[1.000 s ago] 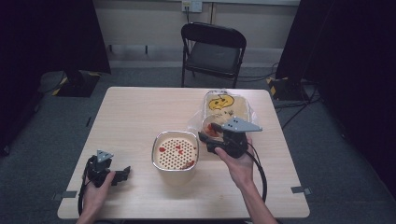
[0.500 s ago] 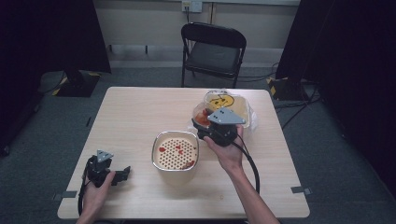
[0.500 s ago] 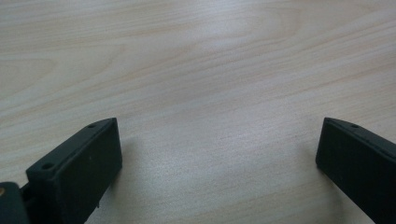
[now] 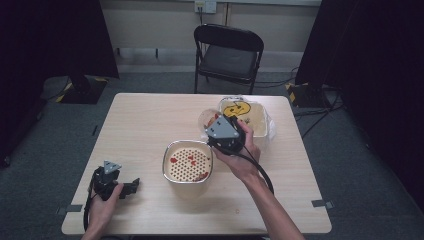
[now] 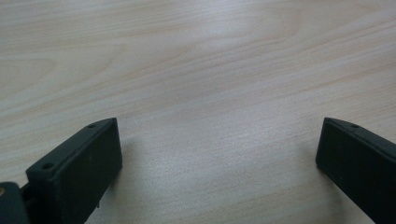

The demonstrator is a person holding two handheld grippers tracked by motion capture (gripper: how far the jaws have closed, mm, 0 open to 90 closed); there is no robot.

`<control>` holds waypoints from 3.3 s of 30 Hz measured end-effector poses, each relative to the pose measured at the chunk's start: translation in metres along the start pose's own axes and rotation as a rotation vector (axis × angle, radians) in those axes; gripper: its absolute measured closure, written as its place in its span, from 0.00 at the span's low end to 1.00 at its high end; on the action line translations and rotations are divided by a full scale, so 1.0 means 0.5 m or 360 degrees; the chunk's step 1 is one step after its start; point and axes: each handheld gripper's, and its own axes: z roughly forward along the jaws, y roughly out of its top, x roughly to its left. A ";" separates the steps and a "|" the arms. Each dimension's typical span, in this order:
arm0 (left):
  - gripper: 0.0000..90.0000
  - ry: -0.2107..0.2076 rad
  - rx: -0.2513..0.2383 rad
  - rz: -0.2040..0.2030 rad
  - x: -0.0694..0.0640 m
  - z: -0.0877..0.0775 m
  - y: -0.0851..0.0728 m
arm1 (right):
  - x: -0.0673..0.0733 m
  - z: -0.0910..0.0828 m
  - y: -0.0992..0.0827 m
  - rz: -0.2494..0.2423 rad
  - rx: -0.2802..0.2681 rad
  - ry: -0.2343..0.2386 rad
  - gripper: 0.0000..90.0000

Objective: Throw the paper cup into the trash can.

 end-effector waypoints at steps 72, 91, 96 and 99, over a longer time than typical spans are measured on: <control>0.00 0.0001 -0.0001 0.0001 0.000 0.000 0.000 | 0.158 -0.002 0.018 -0.2611 0.0236 -0.1006 0.53; 0.00 -0.0003 0.0000 -0.0001 0.000 0.000 0.000 | 0.103 -0.008 0.053 -0.1660 0.0277 -0.0624 0.53; 0.00 0.0000 0.0000 0.0000 0.000 0.000 0.000 | 0.070 -0.023 0.069 -0.0964 0.0186 -0.0340 0.54; 0.00 0.0001 0.0000 -0.0002 0.000 0.000 0.000 | 0.046 -0.026 0.065 -0.0508 0.0101 -0.0124 0.53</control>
